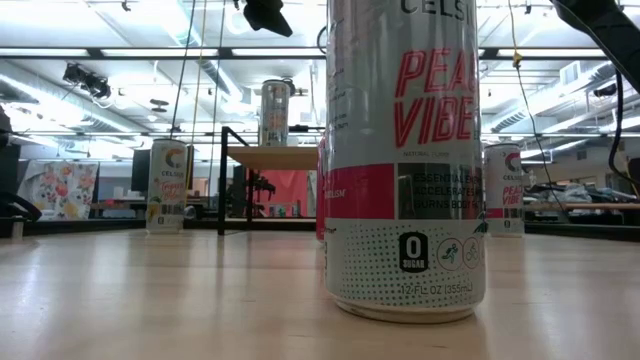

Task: Place canned beverage on shelf
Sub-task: Put the top blue soda can on the shelf, then put the top white pink soda can on the shelf

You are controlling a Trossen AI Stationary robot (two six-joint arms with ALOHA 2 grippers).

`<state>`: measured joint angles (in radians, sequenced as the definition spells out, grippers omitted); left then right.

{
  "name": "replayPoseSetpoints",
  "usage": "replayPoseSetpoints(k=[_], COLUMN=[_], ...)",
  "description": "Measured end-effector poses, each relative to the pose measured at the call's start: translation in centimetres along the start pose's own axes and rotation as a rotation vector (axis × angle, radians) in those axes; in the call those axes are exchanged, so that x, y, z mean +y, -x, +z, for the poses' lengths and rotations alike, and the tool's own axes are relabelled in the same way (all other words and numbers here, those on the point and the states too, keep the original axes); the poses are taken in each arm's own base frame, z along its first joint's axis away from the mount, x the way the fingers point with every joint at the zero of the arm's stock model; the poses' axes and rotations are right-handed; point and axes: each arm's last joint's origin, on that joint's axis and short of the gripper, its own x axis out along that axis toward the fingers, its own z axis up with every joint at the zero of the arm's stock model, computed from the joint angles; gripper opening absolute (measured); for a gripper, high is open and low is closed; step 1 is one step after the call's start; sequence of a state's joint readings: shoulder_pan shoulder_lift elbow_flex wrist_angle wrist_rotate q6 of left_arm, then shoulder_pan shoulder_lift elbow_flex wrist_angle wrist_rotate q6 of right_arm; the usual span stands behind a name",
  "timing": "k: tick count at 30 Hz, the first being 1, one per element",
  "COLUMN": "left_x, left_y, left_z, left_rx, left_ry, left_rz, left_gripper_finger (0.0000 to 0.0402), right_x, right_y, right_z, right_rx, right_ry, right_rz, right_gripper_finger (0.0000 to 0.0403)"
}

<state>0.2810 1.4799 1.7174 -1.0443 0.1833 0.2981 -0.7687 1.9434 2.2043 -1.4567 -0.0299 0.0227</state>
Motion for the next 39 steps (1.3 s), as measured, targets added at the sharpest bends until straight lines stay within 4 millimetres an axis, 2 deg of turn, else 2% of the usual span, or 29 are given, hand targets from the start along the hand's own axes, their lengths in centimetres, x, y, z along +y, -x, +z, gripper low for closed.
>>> replayPoseSetpoints(k=[8,15,18,26,32,36,39], left_x=[0.0,0.0,0.0,0.0,0.0,0.0,0.0], left_y=[0.0,0.0,0.0,0.0,0.0,0.0,0.0], left_z=[0.0,0.0,0.0,0.0,0.0,0.0,0.0], left_rx=[0.000,0.001,0.000,0.001,0.001,0.001,0.001], left_ry=[0.000,-0.001,-0.001,-0.001,0.000,0.000,0.016], left_rz=[0.000,0.000,0.000,0.000,0.000,0.000,0.000], left_gripper_finger=[0.0353,0.0353,0.0353,0.0353,0.0353,0.0353,0.0353], right_x=[-0.3,-0.1,-0.1,0.4,0.5,0.5,0.6], right_y=[1.6,4.4,6.2,12.3,14.6,15.5,16.2], right_z=[0.8,1.1,0.3,-3.0,-5.0,-7.1,-7.9], right_rx=[-0.106,-0.223,-0.262,-0.395,-0.415,-0.336,-0.356], right_ry=[-0.008,0.000,-0.015,-0.014,-0.028,-0.012,-0.026], right_rz=[0.044,0.067,0.061,0.090,0.141,0.045,0.003], right_gripper_finger=[0.0284,0.0284,0.0282,0.0280,0.0279,0.0279,0.0279])
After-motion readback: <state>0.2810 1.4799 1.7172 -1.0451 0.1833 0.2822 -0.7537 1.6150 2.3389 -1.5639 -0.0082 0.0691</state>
